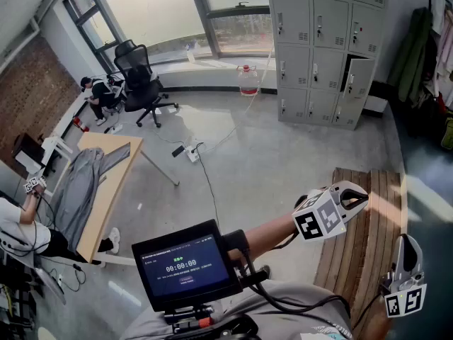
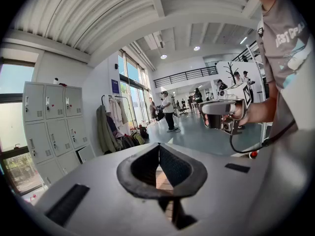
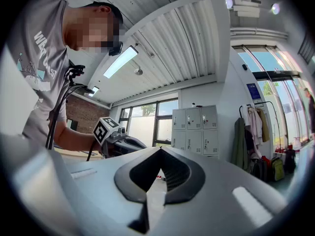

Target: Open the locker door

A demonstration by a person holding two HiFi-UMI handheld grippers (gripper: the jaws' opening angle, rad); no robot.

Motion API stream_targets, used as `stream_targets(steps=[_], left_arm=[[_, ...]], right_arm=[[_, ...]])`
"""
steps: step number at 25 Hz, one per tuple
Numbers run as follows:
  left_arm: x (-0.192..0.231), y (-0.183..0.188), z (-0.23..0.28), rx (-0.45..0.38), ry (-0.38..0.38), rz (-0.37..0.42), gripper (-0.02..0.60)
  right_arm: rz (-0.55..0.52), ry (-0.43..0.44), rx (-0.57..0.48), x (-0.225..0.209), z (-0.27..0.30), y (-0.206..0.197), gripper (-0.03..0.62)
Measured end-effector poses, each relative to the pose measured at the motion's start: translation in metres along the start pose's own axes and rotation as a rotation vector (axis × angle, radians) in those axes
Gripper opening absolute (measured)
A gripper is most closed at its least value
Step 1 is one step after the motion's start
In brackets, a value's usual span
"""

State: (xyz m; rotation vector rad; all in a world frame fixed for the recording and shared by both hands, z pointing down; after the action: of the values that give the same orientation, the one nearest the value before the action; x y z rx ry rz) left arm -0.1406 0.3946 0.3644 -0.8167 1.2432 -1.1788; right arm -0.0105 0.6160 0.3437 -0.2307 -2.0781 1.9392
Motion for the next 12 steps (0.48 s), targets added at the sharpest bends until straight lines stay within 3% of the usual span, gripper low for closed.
stream_targets(steps=[12], left_arm=[[0.0069, -0.0054, -0.0005, 0.006, -0.001, -0.006, 0.008]], right_arm=[[0.037, 0.007, -0.053, -0.0019, 0.0086, -0.0036, -0.006]])
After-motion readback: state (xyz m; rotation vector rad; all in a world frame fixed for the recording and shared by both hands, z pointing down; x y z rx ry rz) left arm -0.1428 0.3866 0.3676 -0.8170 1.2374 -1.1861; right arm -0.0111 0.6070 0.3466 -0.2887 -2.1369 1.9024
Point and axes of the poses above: the fingertips, and each gripper's own axes: z forward along the fingers, x to its left, y out of its top, the point moved 9 cm from there along -z, backward along the fingers, and after that the axes turned 15 degrees about y, right-handed, at the moved point
